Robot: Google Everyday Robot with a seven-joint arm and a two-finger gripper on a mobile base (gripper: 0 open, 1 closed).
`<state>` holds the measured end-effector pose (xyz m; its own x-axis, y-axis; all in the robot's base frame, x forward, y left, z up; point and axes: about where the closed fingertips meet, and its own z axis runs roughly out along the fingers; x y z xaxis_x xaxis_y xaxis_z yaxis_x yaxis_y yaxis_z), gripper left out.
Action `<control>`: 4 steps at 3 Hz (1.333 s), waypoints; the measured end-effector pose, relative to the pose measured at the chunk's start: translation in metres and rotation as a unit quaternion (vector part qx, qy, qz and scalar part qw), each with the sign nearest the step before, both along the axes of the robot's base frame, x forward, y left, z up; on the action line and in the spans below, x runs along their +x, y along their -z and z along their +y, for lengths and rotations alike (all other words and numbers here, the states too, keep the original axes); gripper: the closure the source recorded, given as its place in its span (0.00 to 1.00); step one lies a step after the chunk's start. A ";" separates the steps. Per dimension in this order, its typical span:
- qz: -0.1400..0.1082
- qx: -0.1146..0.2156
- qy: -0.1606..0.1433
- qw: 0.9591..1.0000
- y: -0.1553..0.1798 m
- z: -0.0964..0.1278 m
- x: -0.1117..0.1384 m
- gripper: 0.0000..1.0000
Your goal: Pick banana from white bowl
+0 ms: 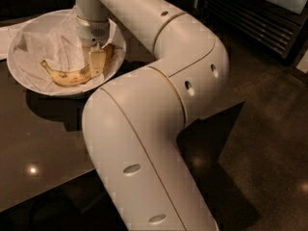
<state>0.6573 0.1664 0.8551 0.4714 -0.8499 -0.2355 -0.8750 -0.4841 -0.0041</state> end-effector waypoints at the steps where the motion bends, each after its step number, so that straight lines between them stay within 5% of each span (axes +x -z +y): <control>1: 0.000 0.000 0.000 1.000 0.000 0.000 0.000 0.94; 2: 0.000 0.000 0.000 1.000 0.000 0.000 0.000 1.00; 4: -0.038 0.048 0.018 0.998 -0.026 -0.003 -0.003 1.00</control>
Offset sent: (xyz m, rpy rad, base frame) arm 0.0000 0.0000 0.0000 0.0000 0.0000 0.0000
